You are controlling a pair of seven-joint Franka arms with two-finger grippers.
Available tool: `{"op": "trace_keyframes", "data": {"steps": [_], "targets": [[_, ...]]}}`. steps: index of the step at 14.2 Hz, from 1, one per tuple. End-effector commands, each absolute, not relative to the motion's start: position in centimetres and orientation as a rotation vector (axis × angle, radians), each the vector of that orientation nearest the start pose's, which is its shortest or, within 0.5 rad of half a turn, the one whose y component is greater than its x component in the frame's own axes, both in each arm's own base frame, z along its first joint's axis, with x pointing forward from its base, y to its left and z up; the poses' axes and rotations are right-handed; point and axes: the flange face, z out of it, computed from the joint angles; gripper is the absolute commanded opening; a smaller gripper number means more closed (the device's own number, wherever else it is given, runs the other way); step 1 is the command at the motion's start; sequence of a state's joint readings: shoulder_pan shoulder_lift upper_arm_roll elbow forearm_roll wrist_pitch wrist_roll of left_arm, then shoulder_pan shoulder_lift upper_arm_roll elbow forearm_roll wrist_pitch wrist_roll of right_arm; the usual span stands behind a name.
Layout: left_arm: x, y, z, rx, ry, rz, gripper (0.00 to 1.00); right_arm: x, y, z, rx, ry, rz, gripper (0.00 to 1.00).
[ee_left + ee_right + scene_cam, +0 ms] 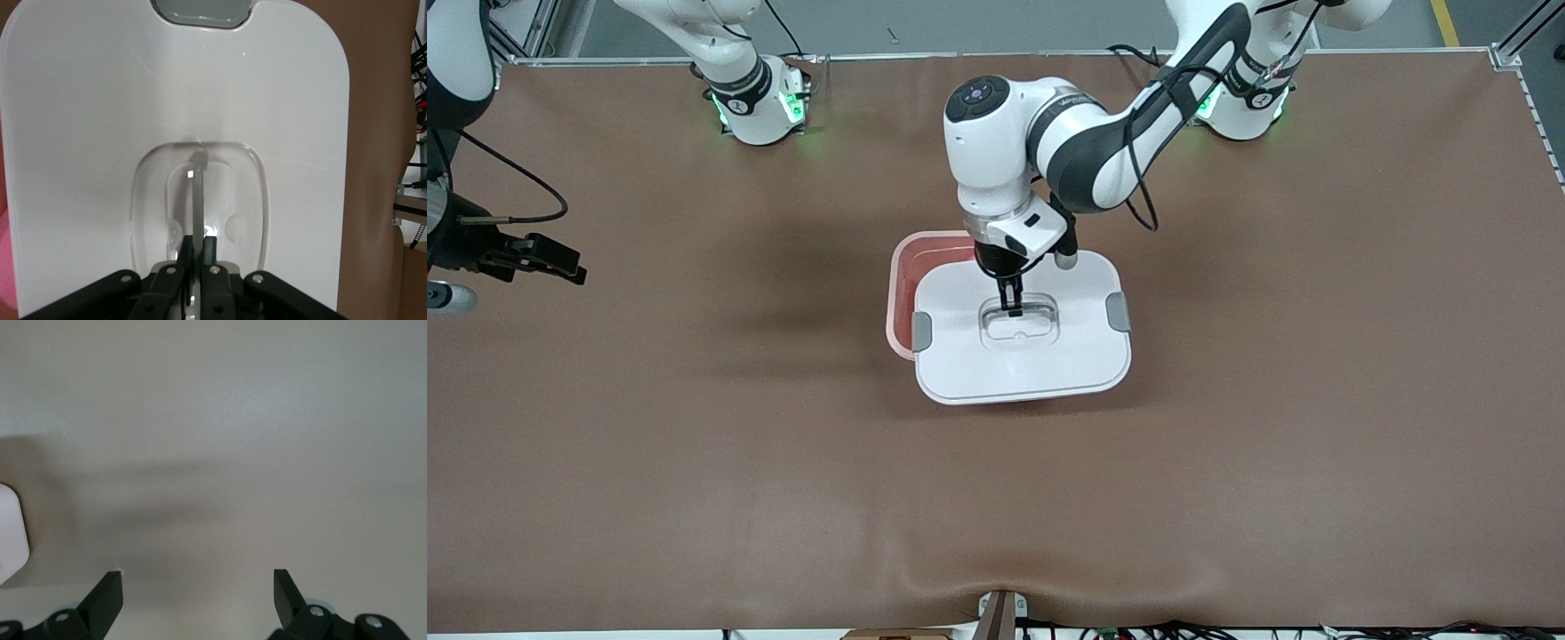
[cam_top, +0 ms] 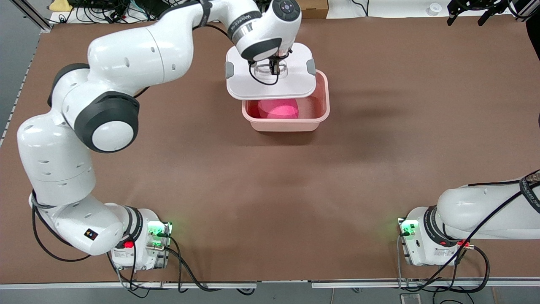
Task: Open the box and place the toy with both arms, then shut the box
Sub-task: 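Press the lid down onto the box with the left gripper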
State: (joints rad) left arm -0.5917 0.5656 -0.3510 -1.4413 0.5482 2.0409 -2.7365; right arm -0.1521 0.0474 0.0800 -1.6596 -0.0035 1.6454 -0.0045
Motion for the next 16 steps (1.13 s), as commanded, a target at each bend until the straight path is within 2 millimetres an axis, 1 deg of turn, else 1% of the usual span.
{"op": "trace_keyframes", "data": {"steps": [1, 2, 4, 5, 7, 8, 10, 11, 13, 14, 16], "targets": [[47.3, -54.3, 38.9, 1.927, 2.192, 0.437, 0.0, 56.4, -4.7, 56.5, -3.113, 0.157, 0.118, 1.0], [47.2, -54.4, 39.0, 1.91, 2.204, 0.43, 0.0, 56.3, -4.7, 56.5, -3.113, 0.181, 0.126, 1.0], [46.1, -55.4, 38.9, 1.902, 2.208, 0.418, 0.0, 56.4, -4.7, 56.7, -3.115, 0.174, 0.112, 1.0], [45.3, -56.0, 38.6, 1.906, 2.205, 0.414, 0.0, 56.6, -4.7, 56.9, -3.114, 0.181, 0.102, 1.0], [45.0, -56.3, 38.5, 1.907, 2.206, 0.408, 0.0, 57.1, -4.9, 58.1, -3.11, 0.174, 0.065, 1.0], [44.4, -56.8, 38.4, 1.914, 2.2, 0.406, 0.0, 57.4, -5.0, 58.5, -3.11, 0.174, 0.056, 1.0], [43.8, -57.3, 38.0, 1.91, 2.206, 0.404, 0.0, 57.3, -4.9, 59.1, -3.108, 0.171, 0.053, 1.0], [43.4, -57.6, 37.5, 1.908, 2.216, 0.399, 0.0, 57.2, -5.0, 59.1, -3.107, 0.155, 0.057, 1.0], [43.1, -57.9, 37.5, 1.88, 2.232, 0.395, 0.0, 57.4, -4.9, 59.2, -3.109, 0.128, 0.036, 1.0], [42.7, -58.2, 37.2, 1.886, 2.231, 0.394, 0.0, 57.4, -4.8, 59.3, -3.108, 0.126, 0.031, 1.0], [42.6, -58.3, 36.8, 1.876, 2.245, 0.392, 0.0, 57.3, -4.7, 59.8, -3.107, 0.124, 0.017, 1.0]]}}
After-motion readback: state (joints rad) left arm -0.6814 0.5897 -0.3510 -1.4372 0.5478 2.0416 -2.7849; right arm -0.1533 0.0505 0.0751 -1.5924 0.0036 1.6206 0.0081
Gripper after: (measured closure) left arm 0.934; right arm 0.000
